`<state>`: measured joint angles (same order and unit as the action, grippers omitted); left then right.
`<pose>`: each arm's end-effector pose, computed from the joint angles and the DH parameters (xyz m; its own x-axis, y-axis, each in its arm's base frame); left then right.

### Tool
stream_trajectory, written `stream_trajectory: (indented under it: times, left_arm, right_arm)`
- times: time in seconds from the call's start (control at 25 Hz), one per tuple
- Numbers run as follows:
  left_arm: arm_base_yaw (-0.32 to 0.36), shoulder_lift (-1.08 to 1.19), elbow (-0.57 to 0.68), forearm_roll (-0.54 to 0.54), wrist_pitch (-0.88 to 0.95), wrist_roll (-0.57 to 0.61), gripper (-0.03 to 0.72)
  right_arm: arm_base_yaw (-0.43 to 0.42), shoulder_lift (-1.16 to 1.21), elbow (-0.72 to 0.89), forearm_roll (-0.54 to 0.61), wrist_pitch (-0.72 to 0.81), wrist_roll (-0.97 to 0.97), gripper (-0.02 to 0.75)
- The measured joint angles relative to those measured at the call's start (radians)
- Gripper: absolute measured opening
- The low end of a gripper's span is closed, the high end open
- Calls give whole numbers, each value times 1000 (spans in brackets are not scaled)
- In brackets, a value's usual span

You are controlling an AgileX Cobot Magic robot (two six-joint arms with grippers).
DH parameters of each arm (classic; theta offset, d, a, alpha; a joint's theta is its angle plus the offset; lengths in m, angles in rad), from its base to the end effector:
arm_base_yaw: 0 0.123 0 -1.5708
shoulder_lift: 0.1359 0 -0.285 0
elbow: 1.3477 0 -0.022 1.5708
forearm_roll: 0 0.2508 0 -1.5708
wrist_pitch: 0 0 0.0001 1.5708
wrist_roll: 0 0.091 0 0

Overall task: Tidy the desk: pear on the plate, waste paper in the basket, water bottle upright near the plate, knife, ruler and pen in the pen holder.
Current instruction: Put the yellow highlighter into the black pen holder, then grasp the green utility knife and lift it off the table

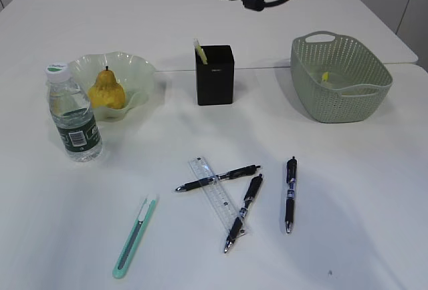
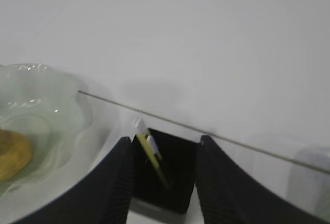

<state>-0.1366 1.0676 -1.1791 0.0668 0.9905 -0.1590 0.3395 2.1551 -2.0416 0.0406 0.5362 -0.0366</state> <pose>0.2018 -0.0226 0.3954 -0.7109 -0.0253 -0.7029 0.0104 0.9989 -0.0464 0.4861 0.1737 0.3040 -0.5020 -0.1791 -0.8461 -0.3503 0.9366 0.0096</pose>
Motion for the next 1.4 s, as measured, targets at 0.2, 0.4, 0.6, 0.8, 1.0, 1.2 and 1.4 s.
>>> stream_trajectory:
  times: [0.2, 0.4, 0.6, 0.8, 1.0, 1.2, 1.4]
  left_arm:
    - [0, 0, 0, 3, 43, 0, 527]
    - [0, 0, 0, 41, 129, 0, 527]
    - [0, 0, 0, 48, 200, 0, 527]
    - [0, 0, -4, 52, 242, 0, 527]
    - [0, 0, -53, 52, 259, 0, 527]
    - [0, 0, -93, 52, 259, 0, 527]
    - [0, 0, -95, 52, 264, 0, 527]
  right_arm:
    - [0, -35, -165, 138, 410, 2, 335]
    - [0, -40, -304, 232, 684, 2, 335]
    - [0, -60, -323, 345, 716, 2, 335]
    - [18, -96, -324, 400, 719, 20, 335]
    - [132, -123, -326, 252, 720, 126, 335]
    - [244, -136, -252, 169, 723, 234, 335]
    - [258, -175, -50, 128, 723, 328, 335]
